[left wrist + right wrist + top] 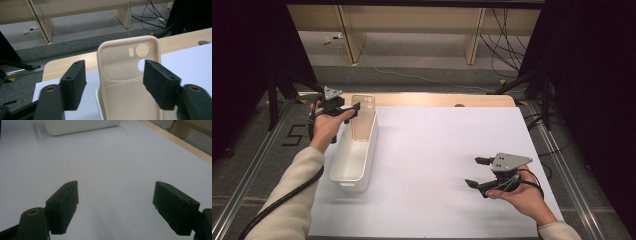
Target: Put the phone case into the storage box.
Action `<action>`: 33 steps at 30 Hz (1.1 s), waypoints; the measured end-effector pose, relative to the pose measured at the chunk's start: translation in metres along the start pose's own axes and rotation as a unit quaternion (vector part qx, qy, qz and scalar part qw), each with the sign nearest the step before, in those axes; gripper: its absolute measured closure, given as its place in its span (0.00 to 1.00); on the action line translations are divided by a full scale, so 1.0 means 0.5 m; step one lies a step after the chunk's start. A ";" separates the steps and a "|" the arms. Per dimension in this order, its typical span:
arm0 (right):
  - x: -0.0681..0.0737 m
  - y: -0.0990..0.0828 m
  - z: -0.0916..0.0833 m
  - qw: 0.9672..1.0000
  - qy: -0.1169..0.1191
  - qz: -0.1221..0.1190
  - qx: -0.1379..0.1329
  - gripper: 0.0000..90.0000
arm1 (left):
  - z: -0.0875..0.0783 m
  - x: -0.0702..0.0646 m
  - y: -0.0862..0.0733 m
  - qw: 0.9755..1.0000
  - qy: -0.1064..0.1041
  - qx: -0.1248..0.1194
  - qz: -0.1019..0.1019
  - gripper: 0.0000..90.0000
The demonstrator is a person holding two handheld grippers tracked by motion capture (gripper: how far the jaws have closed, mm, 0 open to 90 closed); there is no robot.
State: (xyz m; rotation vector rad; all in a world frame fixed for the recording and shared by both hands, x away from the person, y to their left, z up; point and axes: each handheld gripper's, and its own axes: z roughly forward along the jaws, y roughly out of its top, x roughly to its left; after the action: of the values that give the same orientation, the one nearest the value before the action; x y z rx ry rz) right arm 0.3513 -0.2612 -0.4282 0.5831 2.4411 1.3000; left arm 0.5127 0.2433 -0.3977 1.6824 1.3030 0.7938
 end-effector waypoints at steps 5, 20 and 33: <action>0.000 0.000 0.001 1.000 0.001 0.000 0.000 0.24 | -0.012 -0.005 0.003 1.000 0.002 -0.005 0.015 0.25; 0.000 0.000 0.000 1.000 0.000 0.000 0.000 0.24 | -0.058 -0.034 0.013 0.999 -0.026 -0.018 0.042 0.16; 0.000 0.000 0.000 1.000 -0.001 0.000 0.000 0.24 | -0.091 -0.056 0.004 0.997 -0.042 -0.020 0.055 0.16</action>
State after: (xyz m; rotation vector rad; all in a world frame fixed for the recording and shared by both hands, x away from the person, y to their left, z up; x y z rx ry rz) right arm 0.3511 -0.2612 -0.4279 0.5828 2.4401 1.2986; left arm 0.4672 0.2268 -0.3754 1.7492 1.1393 0.7995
